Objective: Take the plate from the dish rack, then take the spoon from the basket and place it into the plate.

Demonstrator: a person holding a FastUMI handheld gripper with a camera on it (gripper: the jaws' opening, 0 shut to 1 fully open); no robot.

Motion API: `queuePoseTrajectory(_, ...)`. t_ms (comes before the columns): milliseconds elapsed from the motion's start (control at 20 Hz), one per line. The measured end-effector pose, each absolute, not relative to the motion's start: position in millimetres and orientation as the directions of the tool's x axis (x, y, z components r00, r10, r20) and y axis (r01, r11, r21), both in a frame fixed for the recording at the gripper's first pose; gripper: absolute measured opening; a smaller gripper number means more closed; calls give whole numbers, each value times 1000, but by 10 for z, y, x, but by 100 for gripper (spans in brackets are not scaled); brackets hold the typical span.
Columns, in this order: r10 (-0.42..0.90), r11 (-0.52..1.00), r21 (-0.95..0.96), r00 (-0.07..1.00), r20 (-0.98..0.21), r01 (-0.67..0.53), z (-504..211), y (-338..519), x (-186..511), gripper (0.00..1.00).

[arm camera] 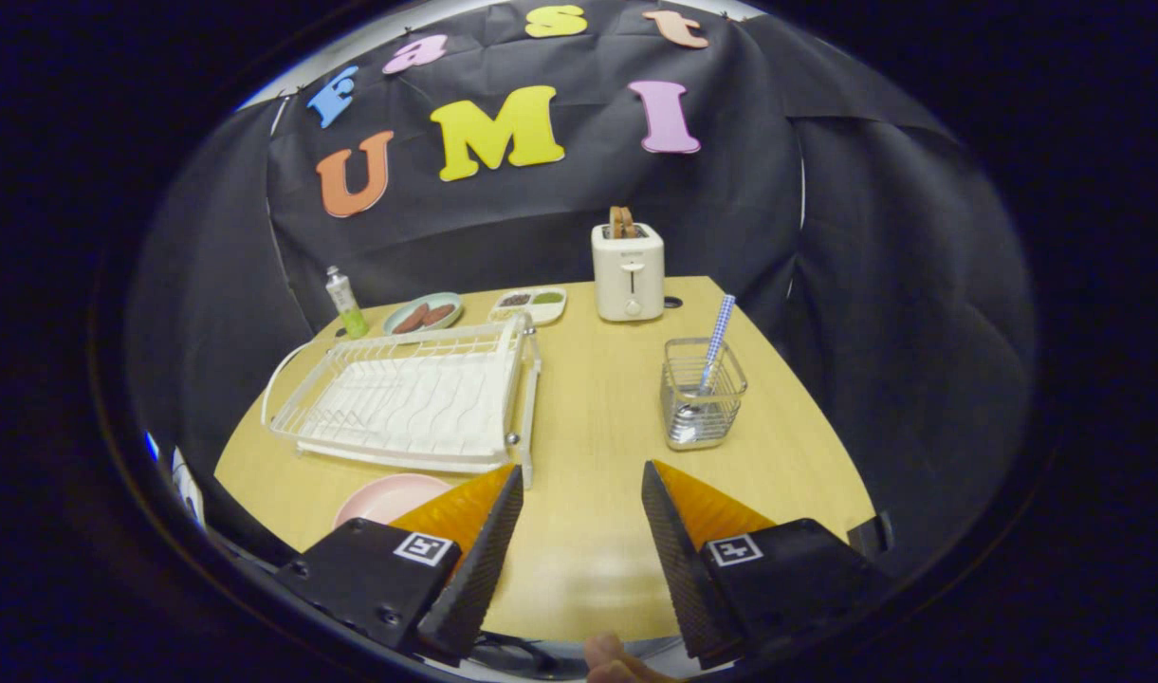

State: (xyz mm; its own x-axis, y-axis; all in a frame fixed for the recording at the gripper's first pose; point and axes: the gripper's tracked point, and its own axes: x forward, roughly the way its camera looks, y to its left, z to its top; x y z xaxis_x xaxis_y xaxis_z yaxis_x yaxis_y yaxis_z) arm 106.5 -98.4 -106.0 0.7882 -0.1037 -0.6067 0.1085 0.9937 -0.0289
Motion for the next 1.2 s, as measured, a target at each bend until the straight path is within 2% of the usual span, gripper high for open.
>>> queuePoseTrajectory(150,-182,983,-83,783,-594,166,-913,-1317,1290,83)
queuePoseTrajectory(450,-250,967,-101,797,-550,234,-859,-1805,1801,83)
queuePoseTrajectory(750,-228,973,-62,874,-429,224,-953,-2119,2536,83)
queuePoseTrajectory(1000,-205,973,3,864,-461,232,-1270,-2304,2927,83)
queuePoseTrajectory(1200,-167,966,94,856,-488,242,-1350,-2330,3081,72)
